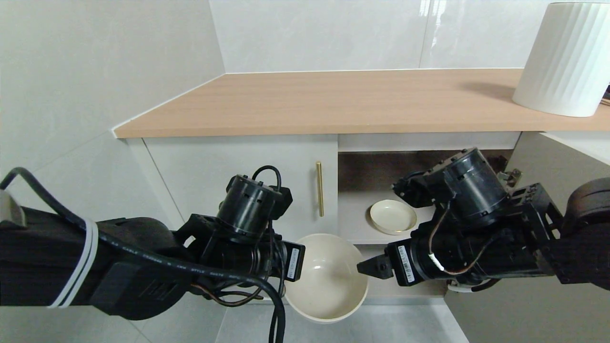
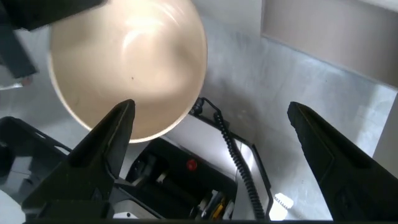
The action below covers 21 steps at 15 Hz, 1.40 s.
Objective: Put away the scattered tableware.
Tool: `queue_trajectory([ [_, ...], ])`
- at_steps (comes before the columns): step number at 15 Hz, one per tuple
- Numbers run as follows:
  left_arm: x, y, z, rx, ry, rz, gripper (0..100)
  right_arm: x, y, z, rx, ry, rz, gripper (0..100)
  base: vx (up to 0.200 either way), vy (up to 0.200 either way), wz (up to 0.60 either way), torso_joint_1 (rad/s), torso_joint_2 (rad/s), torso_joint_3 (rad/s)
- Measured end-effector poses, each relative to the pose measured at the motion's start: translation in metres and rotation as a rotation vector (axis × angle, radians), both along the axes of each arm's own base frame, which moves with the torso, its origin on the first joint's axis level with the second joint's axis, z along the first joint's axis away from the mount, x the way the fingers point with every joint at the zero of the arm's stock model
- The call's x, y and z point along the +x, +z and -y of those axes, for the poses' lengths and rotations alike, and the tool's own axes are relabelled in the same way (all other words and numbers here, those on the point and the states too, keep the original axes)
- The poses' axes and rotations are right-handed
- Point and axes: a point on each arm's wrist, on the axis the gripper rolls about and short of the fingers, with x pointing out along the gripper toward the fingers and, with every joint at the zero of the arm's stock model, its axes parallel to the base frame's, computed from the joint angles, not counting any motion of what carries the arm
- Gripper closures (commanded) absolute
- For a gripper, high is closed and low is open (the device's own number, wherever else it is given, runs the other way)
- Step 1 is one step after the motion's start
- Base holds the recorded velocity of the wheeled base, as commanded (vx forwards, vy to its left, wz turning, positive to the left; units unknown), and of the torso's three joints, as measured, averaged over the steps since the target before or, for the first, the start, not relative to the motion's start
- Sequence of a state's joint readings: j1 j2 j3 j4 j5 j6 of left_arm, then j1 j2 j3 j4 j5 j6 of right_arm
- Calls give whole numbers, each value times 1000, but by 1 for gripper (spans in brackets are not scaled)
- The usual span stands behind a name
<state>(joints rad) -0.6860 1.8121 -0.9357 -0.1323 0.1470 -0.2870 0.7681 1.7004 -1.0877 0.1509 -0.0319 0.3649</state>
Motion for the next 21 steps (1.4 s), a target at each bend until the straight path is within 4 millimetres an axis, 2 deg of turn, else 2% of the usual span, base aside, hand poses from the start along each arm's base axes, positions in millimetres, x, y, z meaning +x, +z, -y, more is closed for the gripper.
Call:
queue_trajectory([
  [8,-7,6,3,-2,-8,20,100,13,-16,-12,-15,-28,12,0,0,0,0,0,0,0],
  [9,-8,6,3,-3,-12,20,100,14,-18,-12,-20,-30,8,100,0,0,0,0,0,0],
  [21,-11,7,6,-8,-23,22,100,18,-25,-15,-34,-32,-8,100,0,0,0,0,0,0],
])
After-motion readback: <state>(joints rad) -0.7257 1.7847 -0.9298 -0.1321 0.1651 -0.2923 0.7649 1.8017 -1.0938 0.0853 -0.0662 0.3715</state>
